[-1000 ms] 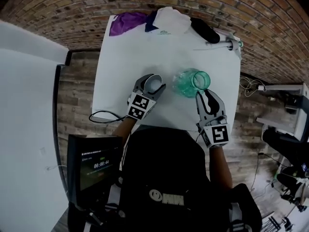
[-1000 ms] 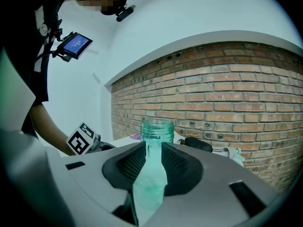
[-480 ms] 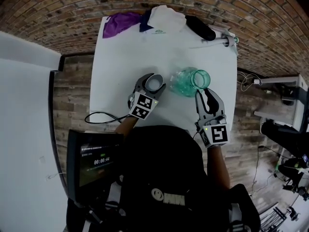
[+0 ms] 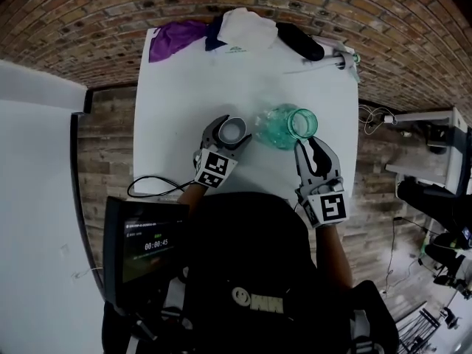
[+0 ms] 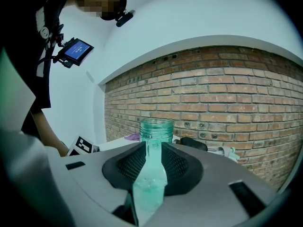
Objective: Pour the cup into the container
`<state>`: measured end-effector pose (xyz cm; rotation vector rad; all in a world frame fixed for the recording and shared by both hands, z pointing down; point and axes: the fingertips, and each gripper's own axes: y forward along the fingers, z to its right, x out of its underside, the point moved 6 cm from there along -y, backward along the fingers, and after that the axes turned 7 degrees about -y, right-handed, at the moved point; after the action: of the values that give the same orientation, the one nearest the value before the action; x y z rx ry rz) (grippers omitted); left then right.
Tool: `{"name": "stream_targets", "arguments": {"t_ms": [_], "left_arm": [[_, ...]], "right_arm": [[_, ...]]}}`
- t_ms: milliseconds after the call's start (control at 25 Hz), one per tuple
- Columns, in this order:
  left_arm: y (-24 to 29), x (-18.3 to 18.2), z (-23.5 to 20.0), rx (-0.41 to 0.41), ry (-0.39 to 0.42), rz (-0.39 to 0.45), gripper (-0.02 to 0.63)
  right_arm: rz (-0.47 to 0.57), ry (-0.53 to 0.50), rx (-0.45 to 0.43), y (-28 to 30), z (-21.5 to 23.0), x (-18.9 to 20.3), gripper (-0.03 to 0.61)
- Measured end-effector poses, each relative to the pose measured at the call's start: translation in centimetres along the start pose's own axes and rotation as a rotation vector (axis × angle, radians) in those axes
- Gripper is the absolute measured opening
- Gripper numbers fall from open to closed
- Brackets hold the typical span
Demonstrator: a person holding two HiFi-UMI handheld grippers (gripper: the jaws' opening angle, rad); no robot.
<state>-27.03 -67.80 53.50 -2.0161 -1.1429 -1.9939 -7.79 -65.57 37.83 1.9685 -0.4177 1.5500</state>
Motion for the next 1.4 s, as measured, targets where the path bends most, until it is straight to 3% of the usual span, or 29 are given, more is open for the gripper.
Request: {"name": "stream_targets", "arguments": {"t_ms": [120, 200, 360, 480, 640, 760, 880, 960, 1160, 1320, 1400], "left_arm": [[-0.2, -0.1, -0.4, -0.003, -0.05, 0.043, 0.443], [-0.5, -0.3, -0.5, 0.0, -0.065, 0.086, 0.555], [-2.0, -0.7, -0.5, 0.018, -0.055, 0.151, 0.56], [-3.5, -0.7, -1.2, -0.027, -0.056, 0.172, 0.56], [-6.6, -0.7, -2.4, -0.092, -0.078, 0.201, 0.56], [-9.5, -1.5, -2.4, -0.119, -0.103, 0.237, 0.554], [-11.8, -2.7, -1.9, -0.145, -0.084, 0.27, 0.459], [-13.0, -4.4, -1.0, -0.143, -0.068, 0.3, 0.319], [-14.0, -7.7, 1.5, -0.069, -0.074, 0.359, 0.213], [-13.9, -8.9, 2.5, -0.047, -0.083, 0.362, 0.005], [-13.7, -9.0, 3.1, -0.018, -0.079, 0.345, 0.005]], "right_arm": [[-0.048, 0.031, -0.007, -0.1, -0.2, 0.2, 0.106], [-0.038, 0.044, -0.005, 0.0, 0.0, 0.2, 0.106], [0.006, 0.046, 0.005, -0.1, -0.1, -0.1, 0.106], [-0.018, 0.052, 0.003, -0.3, -0.4, 0.3, 0.106], [0.035, 0.034, 0.007, -0.1, -0.4, 0.0, 0.106], [-0.017, 0.046, 0.0, -0.3, -0.6, 0.3, 0.106], [-0.042, 0.059, 0.0, -0.5, -0.6, 0.5, 0.106], [-0.032, 0.063, 0.004, -0.5, -0.6, 0.6, 0.106], [0.012, 0.07, 0.002, -0.7, -0.8, 0.6, 0.106], [0.08, 0.052, -0.009, -0.5, -1.1, -0.4, 0.106], [0.081, 0.052, -0.016, -0.6, -1.5, -0.5, 0.106]]}}
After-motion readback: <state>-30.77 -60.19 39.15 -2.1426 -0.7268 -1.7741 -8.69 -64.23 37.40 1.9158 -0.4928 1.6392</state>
